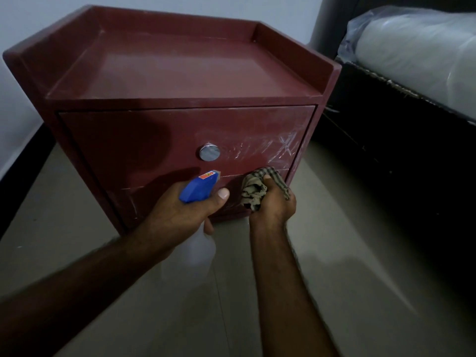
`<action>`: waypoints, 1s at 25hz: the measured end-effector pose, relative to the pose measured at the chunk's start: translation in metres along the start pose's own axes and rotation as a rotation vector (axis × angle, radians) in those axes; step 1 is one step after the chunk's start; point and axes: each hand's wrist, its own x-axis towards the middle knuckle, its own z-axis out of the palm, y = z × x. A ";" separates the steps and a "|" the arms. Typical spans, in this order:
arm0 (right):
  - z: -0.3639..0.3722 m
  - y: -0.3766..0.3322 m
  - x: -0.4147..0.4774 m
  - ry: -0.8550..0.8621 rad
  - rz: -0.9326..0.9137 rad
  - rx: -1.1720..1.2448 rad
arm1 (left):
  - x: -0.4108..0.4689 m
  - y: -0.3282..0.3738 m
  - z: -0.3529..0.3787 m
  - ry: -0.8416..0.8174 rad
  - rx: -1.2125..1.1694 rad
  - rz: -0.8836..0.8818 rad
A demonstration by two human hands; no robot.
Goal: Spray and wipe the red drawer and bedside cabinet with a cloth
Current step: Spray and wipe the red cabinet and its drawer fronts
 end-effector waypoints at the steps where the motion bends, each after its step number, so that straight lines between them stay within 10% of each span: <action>1: 0.000 0.000 0.001 0.010 0.014 -0.011 | 0.000 0.001 0.001 0.005 0.002 -0.004; 25: -0.001 -0.035 0.009 -0.056 -0.033 0.097 | -0.002 0.014 0.005 -0.022 -0.020 -0.053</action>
